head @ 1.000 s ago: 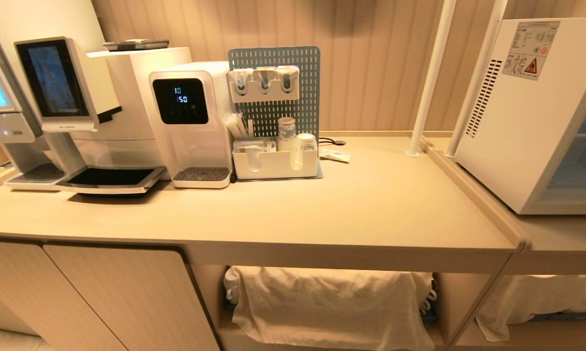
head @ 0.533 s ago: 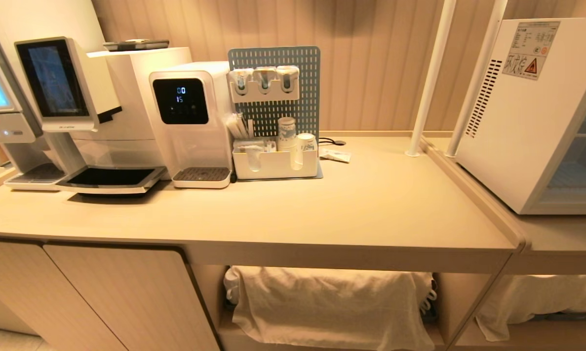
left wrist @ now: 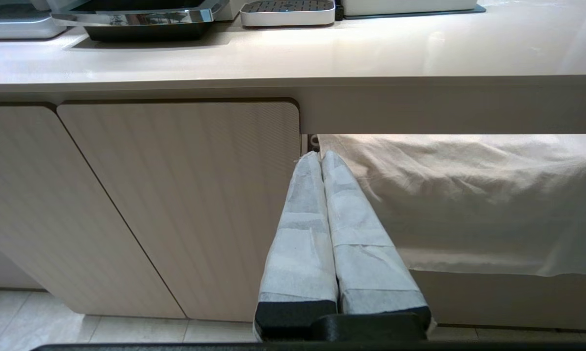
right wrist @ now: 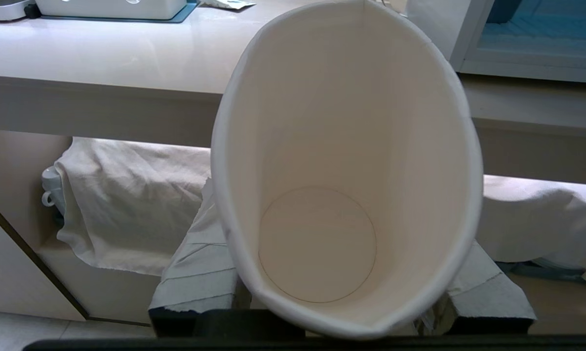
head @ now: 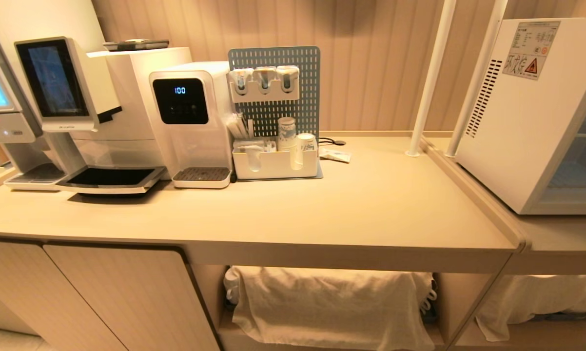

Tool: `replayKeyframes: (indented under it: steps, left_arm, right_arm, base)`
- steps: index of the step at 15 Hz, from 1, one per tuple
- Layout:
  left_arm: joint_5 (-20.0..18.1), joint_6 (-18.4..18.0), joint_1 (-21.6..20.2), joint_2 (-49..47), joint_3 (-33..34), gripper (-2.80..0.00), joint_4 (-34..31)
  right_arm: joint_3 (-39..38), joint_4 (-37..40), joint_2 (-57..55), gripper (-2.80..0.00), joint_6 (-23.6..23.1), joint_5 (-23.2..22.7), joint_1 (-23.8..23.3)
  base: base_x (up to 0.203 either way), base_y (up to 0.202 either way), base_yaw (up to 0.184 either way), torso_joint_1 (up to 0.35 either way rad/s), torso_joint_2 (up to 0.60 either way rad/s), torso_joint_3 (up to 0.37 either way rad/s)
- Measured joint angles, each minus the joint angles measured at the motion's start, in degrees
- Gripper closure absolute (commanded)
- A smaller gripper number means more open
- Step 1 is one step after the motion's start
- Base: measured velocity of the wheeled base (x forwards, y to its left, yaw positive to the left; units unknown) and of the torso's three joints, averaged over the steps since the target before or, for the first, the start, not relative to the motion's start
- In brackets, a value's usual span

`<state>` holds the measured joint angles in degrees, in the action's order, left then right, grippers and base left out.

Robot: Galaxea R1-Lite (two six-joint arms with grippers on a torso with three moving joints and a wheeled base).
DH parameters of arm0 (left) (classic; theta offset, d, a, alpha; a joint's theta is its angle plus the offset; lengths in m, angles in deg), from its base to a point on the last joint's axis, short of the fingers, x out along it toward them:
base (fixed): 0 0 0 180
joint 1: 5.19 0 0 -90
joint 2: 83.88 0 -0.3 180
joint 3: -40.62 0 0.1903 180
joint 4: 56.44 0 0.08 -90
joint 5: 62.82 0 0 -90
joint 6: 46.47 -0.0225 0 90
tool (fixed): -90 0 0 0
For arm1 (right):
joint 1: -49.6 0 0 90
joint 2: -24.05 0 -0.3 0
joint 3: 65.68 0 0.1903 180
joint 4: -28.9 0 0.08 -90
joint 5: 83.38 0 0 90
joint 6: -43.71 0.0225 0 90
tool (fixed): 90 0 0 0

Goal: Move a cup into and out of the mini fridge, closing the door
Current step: Put the paper cup in the freezer

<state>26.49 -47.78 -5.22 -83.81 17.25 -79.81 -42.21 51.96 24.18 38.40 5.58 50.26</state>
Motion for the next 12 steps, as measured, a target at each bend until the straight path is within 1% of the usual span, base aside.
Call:
replayKeyframes:
  steps: [1,2,4,5,8,12]
  left_arm:
    - [-0.24,-0.52,-0.02,-0.02,-0.02,0.00,-0.11]
    - [-0.36,-1.87,-0.05,-0.05,-0.05,0.00,-0.24]
    - [-0.71,-5.81,-0.05,-0.07,-0.05,0.00,-0.22]
    - [-0.98,-6.82,-0.05,-0.07,-0.05,0.00,-0.18]
    - [-0.87,-7.12,-0.08,-0.10,-0.11,0.00,-0.18]
    - [-0.79,-7.04,-0.16,-0.12,-0.11,0.00,-0.16]
  right_arm:
    - [0.00,0.00,0.02,0.00,-0.01,0.00,0.00]
    - [0.00,-0.02,0.02,0.00,-0.01,-0.01,0.00]
    - [0.00,0.00,0.02,0.00,0.00,-0.01,0.00]
    - [0.00,-0.02,0.02,0.00,0.01,0.00,0.00]
    - [0.00,-0.11,0.02,0.00,-0.33,-0.04,0.00]
    - [0.00,-0.12,0.02,0.00,-0.45,-0.05,0.05]
  base:
    - [0.000,0.000,0.000,0.000,0.00,0.000]
    - [0.000,0.000,0.000,0.000,0.00,0.000]
    - [0.000,0.000,0.000,0.000,0.00,0.000]
    - [0.000,0.000,0.000,0.000,0.00,0.000]
    - [0.004,-0.045,0.004,0.001,0.00,0.001]
    - [0.001,-0.185,0.001,0.002,0.00,0.004]
